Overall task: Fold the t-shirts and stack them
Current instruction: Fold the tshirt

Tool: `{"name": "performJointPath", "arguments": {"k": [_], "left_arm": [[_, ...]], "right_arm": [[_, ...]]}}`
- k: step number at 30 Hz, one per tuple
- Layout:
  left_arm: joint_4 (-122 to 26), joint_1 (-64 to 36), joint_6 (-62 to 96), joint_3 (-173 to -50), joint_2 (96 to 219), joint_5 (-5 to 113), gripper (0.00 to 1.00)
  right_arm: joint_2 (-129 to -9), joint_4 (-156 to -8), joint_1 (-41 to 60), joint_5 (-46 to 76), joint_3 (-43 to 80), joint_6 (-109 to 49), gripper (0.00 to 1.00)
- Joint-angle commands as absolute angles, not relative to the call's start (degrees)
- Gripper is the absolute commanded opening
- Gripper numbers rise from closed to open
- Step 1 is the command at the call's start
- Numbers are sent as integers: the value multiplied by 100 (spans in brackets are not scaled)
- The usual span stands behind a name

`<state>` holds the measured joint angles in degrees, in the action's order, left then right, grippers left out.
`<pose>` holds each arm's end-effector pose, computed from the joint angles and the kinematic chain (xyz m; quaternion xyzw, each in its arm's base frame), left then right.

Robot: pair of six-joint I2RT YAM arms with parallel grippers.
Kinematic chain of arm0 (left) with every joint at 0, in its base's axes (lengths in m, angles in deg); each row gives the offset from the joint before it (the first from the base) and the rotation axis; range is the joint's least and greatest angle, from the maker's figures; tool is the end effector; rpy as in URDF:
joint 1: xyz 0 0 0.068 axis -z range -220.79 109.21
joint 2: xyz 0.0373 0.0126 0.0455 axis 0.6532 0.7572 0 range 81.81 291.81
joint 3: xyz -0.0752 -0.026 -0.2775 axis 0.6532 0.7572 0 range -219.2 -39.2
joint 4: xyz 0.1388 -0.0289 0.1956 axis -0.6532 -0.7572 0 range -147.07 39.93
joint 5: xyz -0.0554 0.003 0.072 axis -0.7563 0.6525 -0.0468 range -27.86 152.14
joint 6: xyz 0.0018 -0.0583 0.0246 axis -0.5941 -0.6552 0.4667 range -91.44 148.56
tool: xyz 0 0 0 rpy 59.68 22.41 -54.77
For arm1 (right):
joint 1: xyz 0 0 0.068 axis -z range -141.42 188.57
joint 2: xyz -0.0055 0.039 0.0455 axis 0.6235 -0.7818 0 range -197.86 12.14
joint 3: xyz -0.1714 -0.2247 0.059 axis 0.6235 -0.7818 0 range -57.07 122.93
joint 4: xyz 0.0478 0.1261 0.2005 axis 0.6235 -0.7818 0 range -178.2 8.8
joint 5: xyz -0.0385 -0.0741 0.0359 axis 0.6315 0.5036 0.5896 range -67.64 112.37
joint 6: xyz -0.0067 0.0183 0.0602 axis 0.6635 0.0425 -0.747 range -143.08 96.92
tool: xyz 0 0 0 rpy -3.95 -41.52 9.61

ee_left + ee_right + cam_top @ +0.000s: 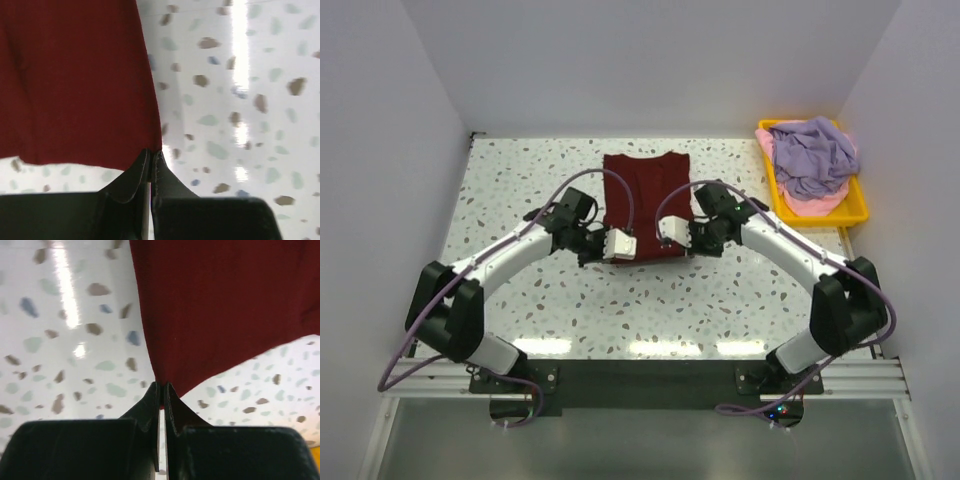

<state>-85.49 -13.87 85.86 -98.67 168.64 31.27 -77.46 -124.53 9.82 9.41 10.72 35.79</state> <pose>0.2416 -0.1506 0.2410 0.6746 0.6531 -0.1903 0.2867 0.2570 0.1534 0.2563 -0.6893 0.6834 0.0508 0.2351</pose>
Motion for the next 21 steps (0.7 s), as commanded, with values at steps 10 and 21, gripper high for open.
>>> {"name": "performJointPath", "arguments": {"k": [10, 21], "left_arm": [[-10975, -238, 8097, -9261, 14529, 2048, 0], [-11466, -2028, 9307, -11837, 17502, 2233, 0]], "right_arm": [[-4930, -14992, 149, 461, 320, 3000, 0], [-7570, -14686, 1448, 224, 2280, 4063, 0]]}}
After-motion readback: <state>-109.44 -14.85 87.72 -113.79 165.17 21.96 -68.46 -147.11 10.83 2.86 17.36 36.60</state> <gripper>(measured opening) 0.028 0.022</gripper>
